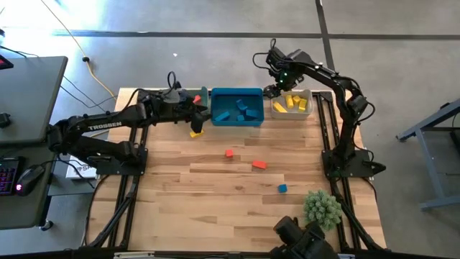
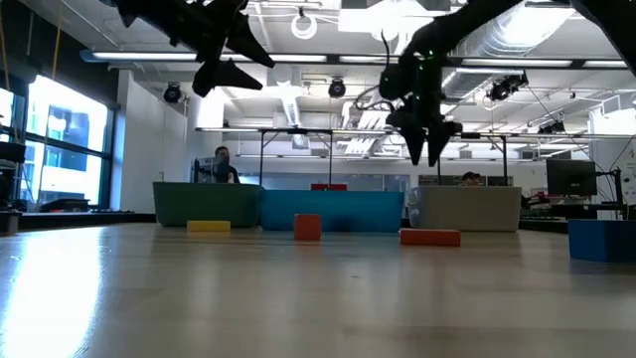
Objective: Sort & place blocks by color
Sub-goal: Put the orange block into the green bin
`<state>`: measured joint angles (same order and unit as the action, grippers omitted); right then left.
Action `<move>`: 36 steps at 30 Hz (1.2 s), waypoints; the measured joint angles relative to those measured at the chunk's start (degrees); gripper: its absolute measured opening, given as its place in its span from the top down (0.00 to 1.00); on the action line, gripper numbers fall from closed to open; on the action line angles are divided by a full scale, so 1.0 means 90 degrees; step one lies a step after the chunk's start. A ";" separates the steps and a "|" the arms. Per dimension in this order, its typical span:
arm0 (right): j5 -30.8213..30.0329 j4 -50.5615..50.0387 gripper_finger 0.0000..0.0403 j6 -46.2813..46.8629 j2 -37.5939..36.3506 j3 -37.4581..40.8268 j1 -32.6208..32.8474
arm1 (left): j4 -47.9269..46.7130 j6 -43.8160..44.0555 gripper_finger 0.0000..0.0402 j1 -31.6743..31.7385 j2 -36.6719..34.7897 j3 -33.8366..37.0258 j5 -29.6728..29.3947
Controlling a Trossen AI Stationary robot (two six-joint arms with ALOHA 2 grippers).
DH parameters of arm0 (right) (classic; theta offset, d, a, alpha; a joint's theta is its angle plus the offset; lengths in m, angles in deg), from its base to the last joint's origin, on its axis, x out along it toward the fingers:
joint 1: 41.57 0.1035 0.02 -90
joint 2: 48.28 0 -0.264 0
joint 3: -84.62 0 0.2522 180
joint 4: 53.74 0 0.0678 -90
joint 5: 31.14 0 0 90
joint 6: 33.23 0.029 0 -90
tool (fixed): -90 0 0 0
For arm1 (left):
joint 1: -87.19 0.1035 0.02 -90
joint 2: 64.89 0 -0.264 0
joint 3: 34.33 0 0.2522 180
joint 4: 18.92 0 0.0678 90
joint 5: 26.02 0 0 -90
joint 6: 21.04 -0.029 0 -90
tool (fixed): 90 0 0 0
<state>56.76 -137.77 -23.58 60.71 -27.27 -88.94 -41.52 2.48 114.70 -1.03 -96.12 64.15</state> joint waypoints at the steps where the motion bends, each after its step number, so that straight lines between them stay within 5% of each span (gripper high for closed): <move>1: -0.0043 -0.0044 0.44 0.0064 0.0000 -0.0114 0.0080 | 0.0000 -0.0086 0.41 -0.0052 0.0000 0.0000 0.0001; 25: -0.0109 -0.0665 0.44 0.0618 -0.0002 -0.2511 0.1143 | -0.0567 -0.1756 0.41 -0.0216 0.0013 -0.0619 -0.0045; 36: -0.0227 -0.0668 0.44 0.0831 -0.0002 -0.2514 0.1146 | -0.0463 -0.1659 0.41 -0.0764 0.1493 -0.0619 -0.0046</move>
<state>54.72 -143.78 -16.10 60.69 -49.90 -78.63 -45.69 -12.45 107.82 12.40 -101.70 63.73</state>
